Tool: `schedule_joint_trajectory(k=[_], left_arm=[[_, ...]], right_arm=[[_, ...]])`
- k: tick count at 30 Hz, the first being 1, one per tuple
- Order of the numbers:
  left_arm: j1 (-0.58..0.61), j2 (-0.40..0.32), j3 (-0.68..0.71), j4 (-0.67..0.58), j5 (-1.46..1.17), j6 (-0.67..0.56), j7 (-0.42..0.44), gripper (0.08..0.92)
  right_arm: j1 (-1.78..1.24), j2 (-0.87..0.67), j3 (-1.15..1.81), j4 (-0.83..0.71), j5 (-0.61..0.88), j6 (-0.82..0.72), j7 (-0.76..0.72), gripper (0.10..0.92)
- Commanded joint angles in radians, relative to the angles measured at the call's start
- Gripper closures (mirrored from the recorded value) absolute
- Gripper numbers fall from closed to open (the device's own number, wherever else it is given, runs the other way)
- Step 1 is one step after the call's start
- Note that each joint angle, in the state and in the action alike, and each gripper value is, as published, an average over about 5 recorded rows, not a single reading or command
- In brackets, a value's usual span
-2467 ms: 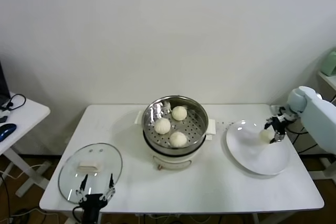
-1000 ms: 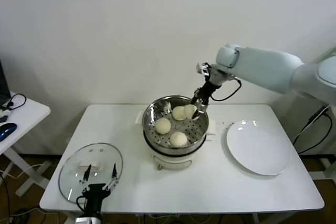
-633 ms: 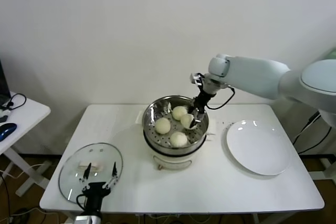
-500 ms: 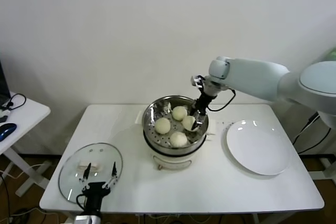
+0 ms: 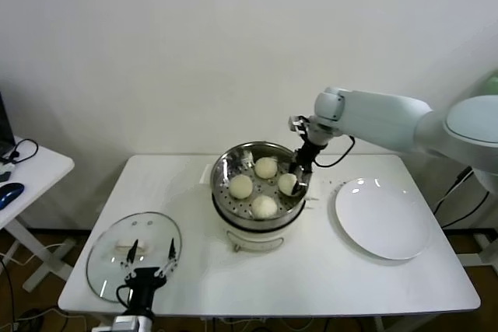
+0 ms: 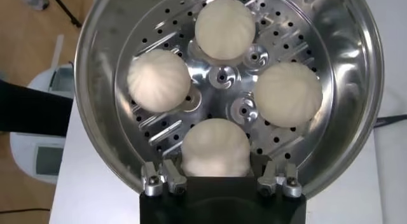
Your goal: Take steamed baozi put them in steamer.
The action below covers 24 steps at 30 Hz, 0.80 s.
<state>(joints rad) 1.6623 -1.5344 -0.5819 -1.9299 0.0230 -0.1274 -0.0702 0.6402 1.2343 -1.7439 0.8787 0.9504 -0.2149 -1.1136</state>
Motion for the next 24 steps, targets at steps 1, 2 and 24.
schedule_joint_trajectory(k=[1,2,24], left_arm=[[-0.004,0.002,-0.002,0.001,0.002,0.002,0.001,0.177],[-0.003,0.002,-0.003,0.001,0.002,0.002,0.002,0.177],[-0.02,-0.002,-0.015,0.018,0.099,-0.049,-0.036,0.177]], right_arm=[[-0.008,0.004,0.015,-0.008,-0.016,0.003,0.007,0.296],[-0.008,0.005,0.015,-0.008,-0.016,0.003,0.006,0.279],[0.121,-0.182,0.193,0.144,-0.068,0.066,0.017,0.203]])
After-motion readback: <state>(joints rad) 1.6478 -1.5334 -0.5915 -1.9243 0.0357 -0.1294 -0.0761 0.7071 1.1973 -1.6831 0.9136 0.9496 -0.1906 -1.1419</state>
